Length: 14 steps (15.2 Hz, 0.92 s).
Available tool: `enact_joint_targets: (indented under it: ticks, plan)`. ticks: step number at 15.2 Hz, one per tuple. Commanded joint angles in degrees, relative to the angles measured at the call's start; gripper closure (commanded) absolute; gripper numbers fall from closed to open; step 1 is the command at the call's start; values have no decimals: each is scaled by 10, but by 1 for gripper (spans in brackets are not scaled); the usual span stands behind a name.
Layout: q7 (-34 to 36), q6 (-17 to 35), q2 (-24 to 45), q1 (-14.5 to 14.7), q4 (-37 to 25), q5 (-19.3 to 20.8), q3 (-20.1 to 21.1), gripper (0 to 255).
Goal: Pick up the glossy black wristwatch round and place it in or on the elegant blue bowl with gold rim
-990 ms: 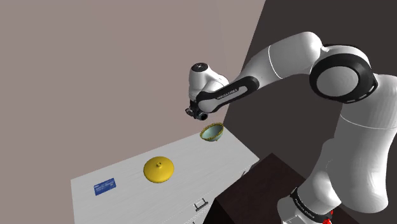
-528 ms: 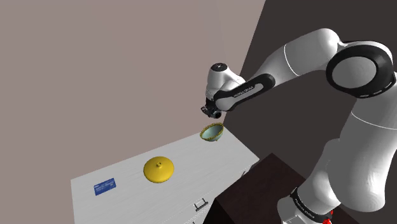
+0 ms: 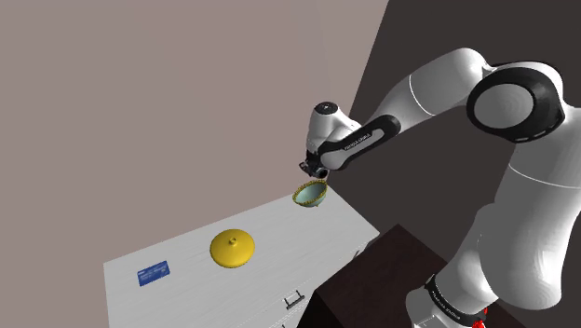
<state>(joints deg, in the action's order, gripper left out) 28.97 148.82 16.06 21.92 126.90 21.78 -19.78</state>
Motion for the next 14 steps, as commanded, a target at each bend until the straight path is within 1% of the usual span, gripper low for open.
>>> enact_joint_targets:
  ticks: [1,7,14]
  plan:
    - [4,15,12,-1,3,1,0,255]
    - [17,55,54,-3,2,3,0,255]
    - [17,55,54,-3,2,3,0,255]
